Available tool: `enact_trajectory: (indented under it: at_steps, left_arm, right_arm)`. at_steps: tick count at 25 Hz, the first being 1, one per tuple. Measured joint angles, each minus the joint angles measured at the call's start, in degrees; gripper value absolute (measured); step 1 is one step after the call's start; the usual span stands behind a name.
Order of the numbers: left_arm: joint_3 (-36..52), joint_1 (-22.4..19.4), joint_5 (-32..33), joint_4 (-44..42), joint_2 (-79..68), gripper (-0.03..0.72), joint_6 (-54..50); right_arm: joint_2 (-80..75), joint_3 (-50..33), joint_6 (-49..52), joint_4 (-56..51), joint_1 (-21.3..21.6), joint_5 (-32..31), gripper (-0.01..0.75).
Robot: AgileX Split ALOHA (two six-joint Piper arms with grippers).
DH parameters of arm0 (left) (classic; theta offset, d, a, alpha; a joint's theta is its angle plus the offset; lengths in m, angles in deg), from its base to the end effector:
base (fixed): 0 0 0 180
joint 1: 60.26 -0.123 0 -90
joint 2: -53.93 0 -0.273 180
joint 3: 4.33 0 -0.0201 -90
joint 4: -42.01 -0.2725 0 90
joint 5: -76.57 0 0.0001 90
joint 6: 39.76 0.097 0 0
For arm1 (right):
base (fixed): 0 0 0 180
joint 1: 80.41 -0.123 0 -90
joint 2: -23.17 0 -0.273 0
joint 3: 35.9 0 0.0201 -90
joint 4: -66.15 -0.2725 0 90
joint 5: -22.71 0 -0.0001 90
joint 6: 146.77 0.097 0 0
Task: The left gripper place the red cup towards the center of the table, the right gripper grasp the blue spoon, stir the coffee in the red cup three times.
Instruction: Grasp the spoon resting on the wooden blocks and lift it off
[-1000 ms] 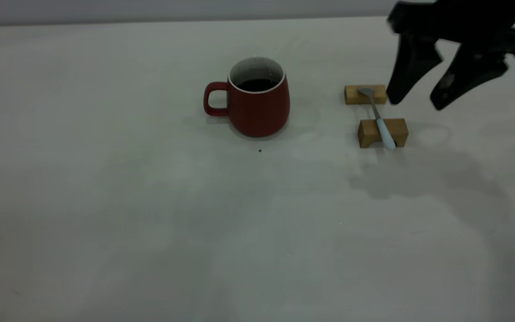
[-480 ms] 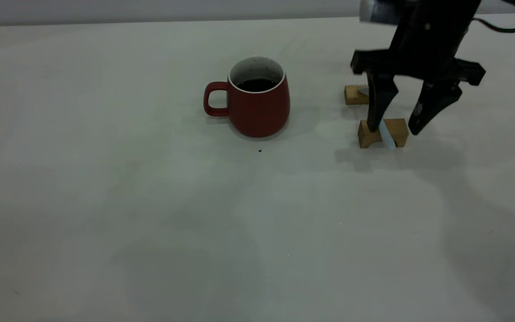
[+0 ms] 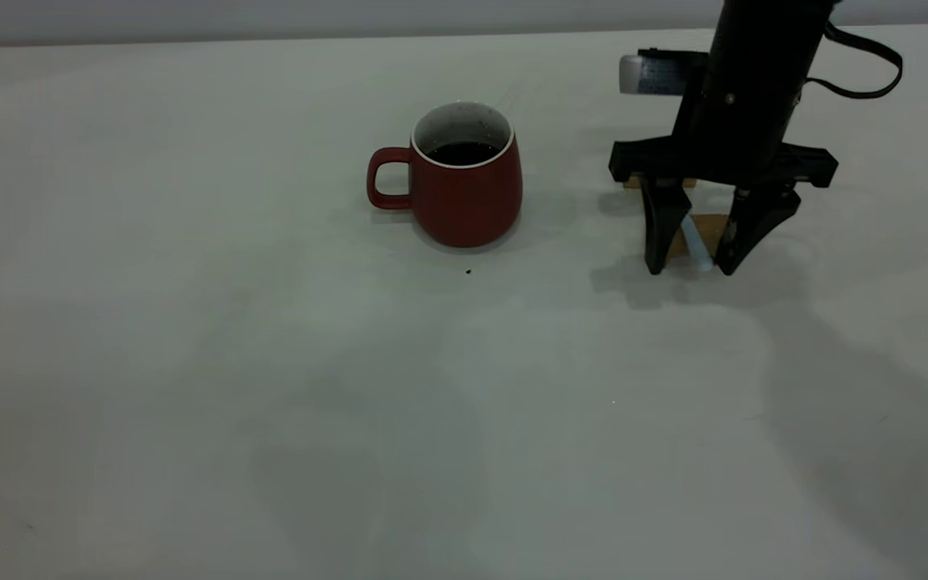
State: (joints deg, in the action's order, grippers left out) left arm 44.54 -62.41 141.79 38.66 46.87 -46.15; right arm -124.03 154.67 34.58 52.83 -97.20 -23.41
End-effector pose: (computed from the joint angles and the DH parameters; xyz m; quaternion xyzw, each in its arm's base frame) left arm 0.0262 0.0061 0.2757 -0.0672 0.8680 0.0109 0.4918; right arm 0.4049 0.1390 -0.0090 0.0518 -0.9950 -0.0769 0.0364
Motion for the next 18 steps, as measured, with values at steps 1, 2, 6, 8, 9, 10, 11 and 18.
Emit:
enact_trajectory:
  at_steps: [1, 2, 6, 8, 9, 10, 11, 18]
  left_arm:
    - [0.0, 0.0, 0.0, 0.0, 0.0, 0.551, 0.0]
    - [0.0, 0.0, 0.0, 0.0, 0.0, 0.551, 0.0]
    - [0.0, 0.0, 0.0, 0.0, 0.0, 0.551, 0.0]
    - [0.0, 0.0, 0.0, 0.0, 0.0, 0.551, 0.0]
    - [0.0, 0.0, 0.0, 0.0, 0.0, 0.551, 0.0]
    - [0.0, 0.0, 0.0, 0.0, 0.0, 0.551, 0.0]
    - [0.0, 0.0, 0.0, 0.0, 0.0, 0.551, 0.0]
    - [0.0, 0.0, 0.0, 0.0, 0.0, 0.551, 0.0]
  right_arm:
    - [-0.09, 0.0, 0.32, 0.44, 0.0, 0.11, 0.584]
    - [-0.11, 0.0, 0.57, 0.94, 0.0, 0.15, 0.584]
    - [-0.73, 0.11, 0.92, 1.39, 0.05, 0.81, 0.584]
    - [-1.82, 0.11, 0.98, 1.39, 0.05, 1.92, 0.584]
    - [-2.26, 0.11, 0.98, 1.39, 0.05, 2.56, 0.584]
    - [-2.66, 0.11, 0.98, 1.44, 0.05, 3.12, 0.583]
    - [-2.89, 0.11, 0.98, 1.44, 0.05, 3.66, 0.578]
    - [-2.96, 0.67, 0.98, 2.02, 0.05, 3.97, 0.409]
